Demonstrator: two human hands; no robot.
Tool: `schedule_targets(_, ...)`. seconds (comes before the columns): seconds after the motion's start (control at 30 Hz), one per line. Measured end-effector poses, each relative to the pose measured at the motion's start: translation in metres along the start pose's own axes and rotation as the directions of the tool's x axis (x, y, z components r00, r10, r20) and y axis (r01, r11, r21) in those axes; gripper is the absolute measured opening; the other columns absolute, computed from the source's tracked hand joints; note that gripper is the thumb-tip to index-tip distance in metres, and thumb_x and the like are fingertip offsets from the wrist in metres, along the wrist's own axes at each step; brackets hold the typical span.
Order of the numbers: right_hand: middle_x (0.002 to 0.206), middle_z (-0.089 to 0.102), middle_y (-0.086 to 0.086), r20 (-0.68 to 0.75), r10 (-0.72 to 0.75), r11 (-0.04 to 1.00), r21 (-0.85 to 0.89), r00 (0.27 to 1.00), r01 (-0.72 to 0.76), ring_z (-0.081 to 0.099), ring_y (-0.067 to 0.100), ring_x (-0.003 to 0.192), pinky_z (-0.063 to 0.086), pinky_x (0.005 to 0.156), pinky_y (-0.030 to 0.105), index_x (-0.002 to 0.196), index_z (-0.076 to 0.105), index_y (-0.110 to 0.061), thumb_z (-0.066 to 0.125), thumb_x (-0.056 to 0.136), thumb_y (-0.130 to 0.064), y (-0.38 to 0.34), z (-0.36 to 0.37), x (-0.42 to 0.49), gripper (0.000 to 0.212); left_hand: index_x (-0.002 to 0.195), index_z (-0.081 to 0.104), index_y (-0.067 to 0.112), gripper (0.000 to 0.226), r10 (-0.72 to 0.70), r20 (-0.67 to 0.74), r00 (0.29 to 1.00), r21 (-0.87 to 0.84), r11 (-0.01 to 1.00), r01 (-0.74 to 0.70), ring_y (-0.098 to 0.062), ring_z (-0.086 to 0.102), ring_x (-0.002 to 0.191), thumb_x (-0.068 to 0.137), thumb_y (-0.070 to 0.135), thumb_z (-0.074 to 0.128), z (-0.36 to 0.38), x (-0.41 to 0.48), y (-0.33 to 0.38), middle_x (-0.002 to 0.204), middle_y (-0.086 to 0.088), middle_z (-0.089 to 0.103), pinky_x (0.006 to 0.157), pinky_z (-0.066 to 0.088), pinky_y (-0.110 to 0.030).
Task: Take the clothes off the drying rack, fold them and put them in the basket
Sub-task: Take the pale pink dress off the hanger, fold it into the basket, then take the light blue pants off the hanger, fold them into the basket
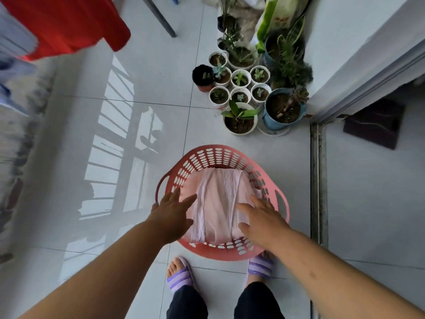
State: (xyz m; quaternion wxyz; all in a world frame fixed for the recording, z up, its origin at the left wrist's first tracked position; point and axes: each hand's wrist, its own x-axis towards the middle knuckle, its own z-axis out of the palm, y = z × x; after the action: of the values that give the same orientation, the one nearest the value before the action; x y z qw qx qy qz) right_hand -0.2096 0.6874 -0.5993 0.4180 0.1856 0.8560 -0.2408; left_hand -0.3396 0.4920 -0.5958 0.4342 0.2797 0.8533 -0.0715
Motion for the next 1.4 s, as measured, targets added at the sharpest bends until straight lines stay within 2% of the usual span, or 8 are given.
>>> schedule_targets(0.07, 0.162, 0.013, 0.005, -0.037, 0.001, 1.0, 0.007, 0.999, -0.001, 0.018, 0.032, 0.147, 0.025, 0.117, 0.044, 0.149, 0.03, -0.032, 0.045, 0.096, -0.041, 0.0, -0.014, -0.015, 0.056, 0.151, 0.013, 0.043, 0.071, -0.005, -0.062, 0.998, -0.024, 1.0, 0.004, -0.032, 0.01, 0.149, 0.092, 0.053, 0.052, -0.016, -0.011, -0.002, 0.163, -0.002, 0.005, 0.116, 0.021, -0.06)
schedule_targets(0.27, 0.155, 0.031, 0.006, -0.112, 0.002, 0.998, 0.058, 0.994, 0.005, 0.031, 0.029, 0.141, 0.026, 0.116, 0.038, 0.144, 0.042, -0.027, 0.048, 0.096, -0.038, 0.0, -0.043, -0.068, 0.049, 0.15, 0.022, 0.038, 0.07, -0.026, -0.142, 0.99, -0.1, 0.995, 0.012, -0.03, 0.025, 0.145, 0.091, 0.05, 0.057, -0.049, -0.066, 0.004, 0.159, 0.0, 0.023, 0.114, 0.028, -0.057)
schedule_targets(0.4, 0.147, 0.044, 0.006, -0.154, 0.01, 0.991, 0.134, 0.988, 0.011, 0.043, 0.027, 0.133, 0.036, 0.111, 0.035, 0.137, 0.051, -0.023, 0.05, 0.096, -0.032, -0.006, -0.064, -0.102, 0.042, 0.144, 0.04, 0.035, 0.057, -0.047, -0.164, 0.985, -0.188, 0.982, 0.016, -0.023, 0.047, 0.131, 0.092, 0.043, 0.06, -0.066, -0.104, 0.016, 0.145, 0.004, 0.049, 0.107, 0.043, -0.047)
schedule_targets(0.5, 0.14, 0.052, 0.005, -0.167, 0.007, 0.991, 0.134, 0.986, 0.015, 0.05, 0.026, 0.126, 0.041, 0.105, 0.034, 0.13, 0.057, -0.025, 0.049, 0.095, -0.034, -0.008, -0.075, -0.122, 0.037, 0.139, 0.049, 0.029, 0.047, -0.08, -0.171, 0.982, -0.217, 0.975, 0.041, -0.02, 0.055, 0.121, 0.094, 0.038, 0.059, -0.076, -0.129, 0.027, 0.138, 0.004, 0.056, 0.102, 0.046, -0.04)
schedule_targets(0.9, 0.105, 0.069, -0.003, -0.236, -0.041, 0.986, 0.149, 0.971, 0.078, 0.061, 0.019, 0.095, 0.047, 0.077, 0.027, 0.103, 0.065, -0.022, 0.047, 0.098, -0.034, -0.024, -0.128, -0.2, 0.022, 0.135, 0.053, 0.025, 0.042, -0.146, -0.251, 0.957, -0.236, 0.968, 0.085, -0.019, 0.052, 0.123, 0.096, 0.039, 0.053, -0.131, -0.224, 0.048, 0.135, 0.002, 0.058, 0.101, 0.043, -0.033)
schedule_targets(1.07, 0.093, 0.064, -0.004, -0.299, -0.088, 0.986, 0.113, 0.95, 0.127, 0.059, 0.018, 0.089, 0.045, 0.074, 0.029, 0.08, 0.05, -0.03, 0.046, 0.098, -0.039, -0.033, -0.156, -0.224, 0.02, 0.136, 0.052, 0.024, 0.043, -0.166, -0.313, 0.935, -0.28, 0.957, 0.076, -0.018, 0.052, 0.124, 0.097, 0.042, 0.051, -0.163, -0.255, 0.057, 0.136, 0.002, 0.057, 0.103, 0.043, -0.034)
schedule_targets(1.27, 0.084, 0.062, -0.013, -0.362, -0.159, 0.979, 0.064, 0.919, 0.195, 0.058, 0.011, 0.083, 0.046, 0.07, 0.029, 0.082, 0.053, -0.033, 0.045, 0.097, -0.04, -0.044, -0.184, -0.244, 0.018, 0.138, 0.048, 0.026, 0.043, -0.161, -0.397, 0.904, -0.265, 0.963, 0.055, -0.019, 0.045, 0.129, 0.097, 0.039, 0.051, -0.193, -0.281, 0.064, 0.14, 0.0, 0.052, 0.108, 0.037, -0.032)
schedule_targets(1.4, 0.087, 0.065, -0.015, -0.433, -0.263, 0.951, 0.033, 0.862, 0.306, 0.057, 0.004, 0.079, 0.042, 0.065, 0.023, 0.092, 0.06, -0.031, 0.046, 0.098, -0.038, -0.064, -0.218, -0.26, 0.018, 0.137, 0.049, 0.027, 0.042, -0.163, -0.521, 0.838, -0.236, 0.971, 0.041, -0.019, 0.046, 0.127, 0.096, 0.039, 0.053, -0.231, -0.308, 0.059, 0.137, 0.002, 0.054, 0.105, 0.038, -0.031)
